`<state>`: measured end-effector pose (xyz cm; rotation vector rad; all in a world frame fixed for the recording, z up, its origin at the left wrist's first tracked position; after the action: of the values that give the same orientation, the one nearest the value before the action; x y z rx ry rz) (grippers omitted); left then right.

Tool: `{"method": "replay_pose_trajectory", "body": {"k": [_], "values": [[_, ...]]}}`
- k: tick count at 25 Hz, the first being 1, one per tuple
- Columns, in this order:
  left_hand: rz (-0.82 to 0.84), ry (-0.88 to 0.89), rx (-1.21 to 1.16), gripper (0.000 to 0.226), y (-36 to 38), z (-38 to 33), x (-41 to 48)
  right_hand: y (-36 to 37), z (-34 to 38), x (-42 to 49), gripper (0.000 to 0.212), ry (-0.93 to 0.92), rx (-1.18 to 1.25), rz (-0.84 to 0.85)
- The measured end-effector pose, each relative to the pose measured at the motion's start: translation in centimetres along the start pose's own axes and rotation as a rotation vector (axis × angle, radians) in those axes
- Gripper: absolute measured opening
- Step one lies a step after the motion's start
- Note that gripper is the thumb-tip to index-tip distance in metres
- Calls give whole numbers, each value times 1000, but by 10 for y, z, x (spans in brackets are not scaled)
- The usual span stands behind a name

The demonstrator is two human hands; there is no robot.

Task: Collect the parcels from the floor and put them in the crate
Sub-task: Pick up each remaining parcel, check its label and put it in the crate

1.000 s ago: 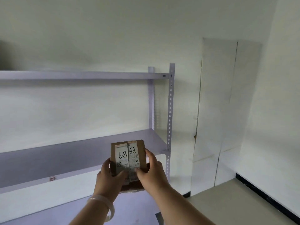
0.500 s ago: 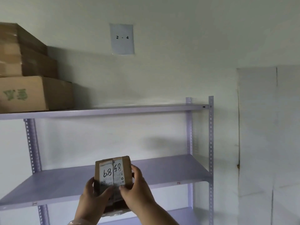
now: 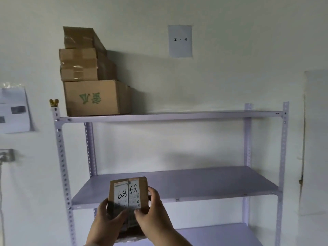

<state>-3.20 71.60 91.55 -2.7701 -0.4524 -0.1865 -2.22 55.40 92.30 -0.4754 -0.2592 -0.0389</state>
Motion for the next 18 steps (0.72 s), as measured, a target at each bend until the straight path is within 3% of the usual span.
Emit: {"method": "replay_pose_trajectory", "body": {"k": [6,18], "values": [[38,-45,-51,49,-46,46,16,68,8,-4,69,69,-15,29],[24,-134,13,48,-73,77,45,114,12,20,69,96,-4,103]]}}
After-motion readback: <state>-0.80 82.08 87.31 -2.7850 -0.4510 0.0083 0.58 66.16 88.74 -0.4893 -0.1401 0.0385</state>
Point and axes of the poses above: each hand's wrist, its own x-axis towards the middle knuckle, its own y-axis out of the palm, z = x × y, the point moved 8 cm from there along x, towards the middle knuckle
